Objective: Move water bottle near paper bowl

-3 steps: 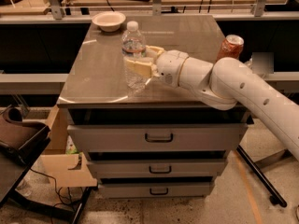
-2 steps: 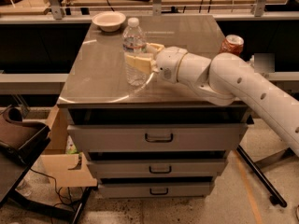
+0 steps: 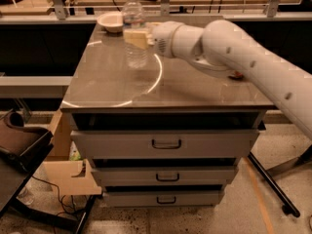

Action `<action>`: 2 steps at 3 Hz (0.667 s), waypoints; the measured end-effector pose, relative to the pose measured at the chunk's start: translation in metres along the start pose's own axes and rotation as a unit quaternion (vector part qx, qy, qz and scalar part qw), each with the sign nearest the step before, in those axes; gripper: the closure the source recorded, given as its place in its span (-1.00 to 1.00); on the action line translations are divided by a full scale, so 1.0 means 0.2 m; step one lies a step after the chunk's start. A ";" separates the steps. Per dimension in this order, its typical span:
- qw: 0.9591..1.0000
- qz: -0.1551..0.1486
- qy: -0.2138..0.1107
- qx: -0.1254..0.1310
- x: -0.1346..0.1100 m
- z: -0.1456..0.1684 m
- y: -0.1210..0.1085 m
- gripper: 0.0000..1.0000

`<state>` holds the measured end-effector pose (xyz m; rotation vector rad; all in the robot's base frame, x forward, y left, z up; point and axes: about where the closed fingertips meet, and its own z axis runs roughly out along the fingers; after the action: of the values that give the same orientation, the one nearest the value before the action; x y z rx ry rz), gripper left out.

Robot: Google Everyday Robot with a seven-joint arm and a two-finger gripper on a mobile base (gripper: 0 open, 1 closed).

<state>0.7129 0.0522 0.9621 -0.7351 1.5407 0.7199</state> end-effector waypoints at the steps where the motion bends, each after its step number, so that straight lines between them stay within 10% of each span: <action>1: 1.000 0.008 0.030 0.003 -0.07 0.19 0.01 1.00; 2: 0.996 0.039 0.071 0.037 0.04 0.28 -0.18 1.00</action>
Offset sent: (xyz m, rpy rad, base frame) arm 0.1426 -0.1030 -0.0734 -0.1841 0.2887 -0.3456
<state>0.7735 0.0744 0.9475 -0.6859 1.7236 0.6752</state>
